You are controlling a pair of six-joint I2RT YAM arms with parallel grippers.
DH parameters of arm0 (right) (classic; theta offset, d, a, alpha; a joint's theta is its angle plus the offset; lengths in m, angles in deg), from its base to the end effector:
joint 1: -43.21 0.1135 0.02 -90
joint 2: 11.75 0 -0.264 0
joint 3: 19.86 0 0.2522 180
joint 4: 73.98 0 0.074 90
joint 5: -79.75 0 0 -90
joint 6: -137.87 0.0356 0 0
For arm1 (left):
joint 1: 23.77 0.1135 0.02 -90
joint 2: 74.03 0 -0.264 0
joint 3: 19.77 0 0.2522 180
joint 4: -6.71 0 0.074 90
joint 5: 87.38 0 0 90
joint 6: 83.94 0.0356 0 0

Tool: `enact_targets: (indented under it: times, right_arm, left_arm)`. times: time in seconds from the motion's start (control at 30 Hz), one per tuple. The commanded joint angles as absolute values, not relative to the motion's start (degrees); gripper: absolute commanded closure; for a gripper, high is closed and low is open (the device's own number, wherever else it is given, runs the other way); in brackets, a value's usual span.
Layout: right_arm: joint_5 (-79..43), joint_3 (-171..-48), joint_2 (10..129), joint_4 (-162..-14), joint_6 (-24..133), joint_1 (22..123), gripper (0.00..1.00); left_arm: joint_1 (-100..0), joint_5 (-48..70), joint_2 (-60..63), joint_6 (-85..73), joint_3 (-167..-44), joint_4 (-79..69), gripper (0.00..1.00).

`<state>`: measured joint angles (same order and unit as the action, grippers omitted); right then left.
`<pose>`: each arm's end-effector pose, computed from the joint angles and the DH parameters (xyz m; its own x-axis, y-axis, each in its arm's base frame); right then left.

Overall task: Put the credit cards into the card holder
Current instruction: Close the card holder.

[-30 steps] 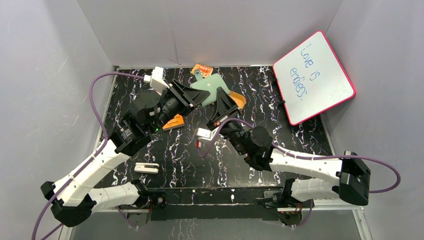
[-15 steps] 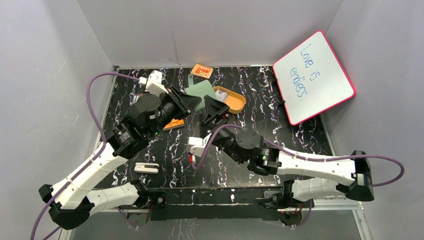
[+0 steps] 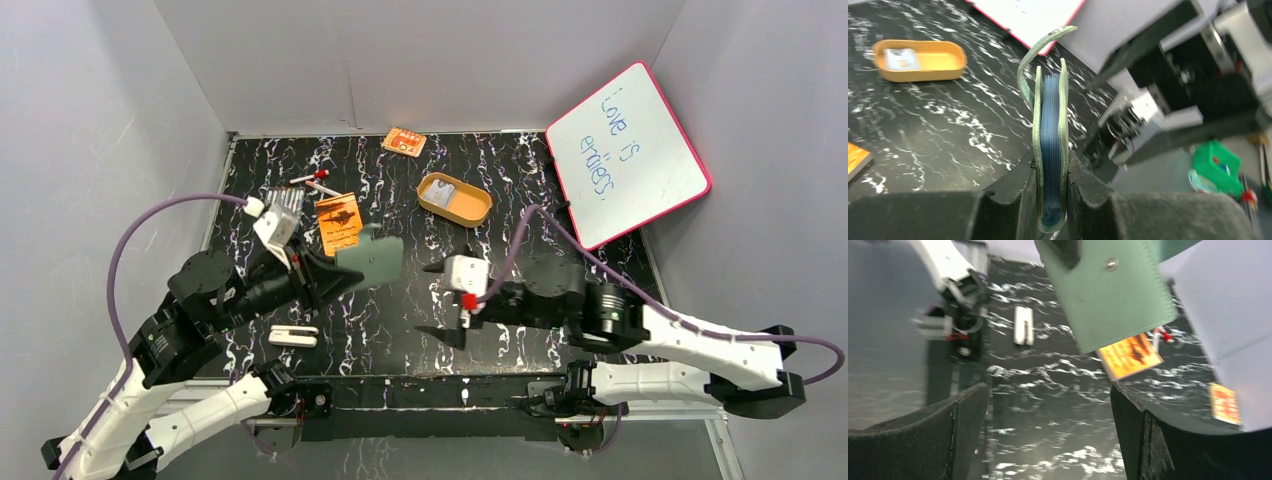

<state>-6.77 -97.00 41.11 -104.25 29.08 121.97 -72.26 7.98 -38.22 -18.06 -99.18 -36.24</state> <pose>0.0410 0.1952 0.4162 0.2923 -0.1786 -0.9395 -0.9222 0.2073 -0.3263 0.0624 -0.0756 0.4431 -0.3231 -0.2488 -0.9131 0.7400 0.5349 -0.4077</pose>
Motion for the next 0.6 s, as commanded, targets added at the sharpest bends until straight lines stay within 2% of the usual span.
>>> enact_targets:
  times: [0.0,0.23,0.57]
  right_arm:
    - [-17.01,-95.25,33.42,-99.99,45.84,122.02,0.01]
    - [-19.56,-93.74,31.60,-96.93,57.76,122.02,0.01]
    - [-19.20,-95.70,36.27,-99.75,59.93,122.05,0.04]
  left_arm:
    - [-72.20,29.58,-39.86,-8.74,-96.00,-36.77,1.00]
    - [-72.22,44.26,-37.27,0.53,-92.20,-31.53,1.00]
    - [-72.25,48.88,-34.00,8.57,-94.71,-31.26,1.00]
